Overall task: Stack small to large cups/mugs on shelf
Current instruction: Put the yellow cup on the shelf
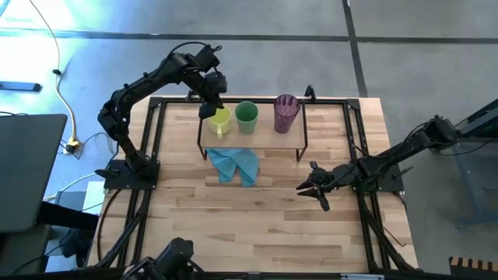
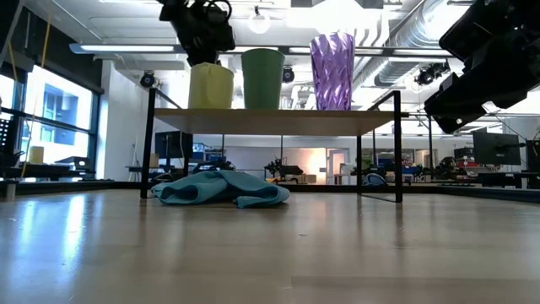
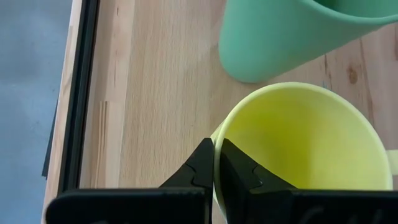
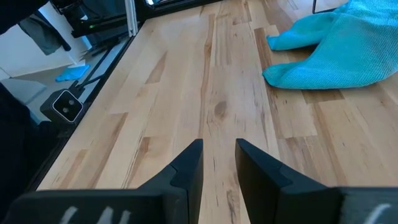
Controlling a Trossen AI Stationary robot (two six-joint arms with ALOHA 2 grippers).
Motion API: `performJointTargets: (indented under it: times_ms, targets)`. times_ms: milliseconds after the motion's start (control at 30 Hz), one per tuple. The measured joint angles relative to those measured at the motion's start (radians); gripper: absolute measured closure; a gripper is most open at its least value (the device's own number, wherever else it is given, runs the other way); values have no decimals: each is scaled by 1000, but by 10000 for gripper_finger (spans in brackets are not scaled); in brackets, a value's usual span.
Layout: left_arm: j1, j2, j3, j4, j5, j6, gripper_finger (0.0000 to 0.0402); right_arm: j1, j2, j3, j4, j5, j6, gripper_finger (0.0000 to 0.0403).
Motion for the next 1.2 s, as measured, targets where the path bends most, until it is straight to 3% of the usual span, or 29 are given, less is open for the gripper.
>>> performJointTargets:
  times_ms: [967,1200]
  targets:
    - [24,-14,-2,-33,13,-21,402,0,0,0,-8,0,-21,320]
    - [-19,-23,-2,1,-14,-15,402,0,0,0,-10,0,-21,320]
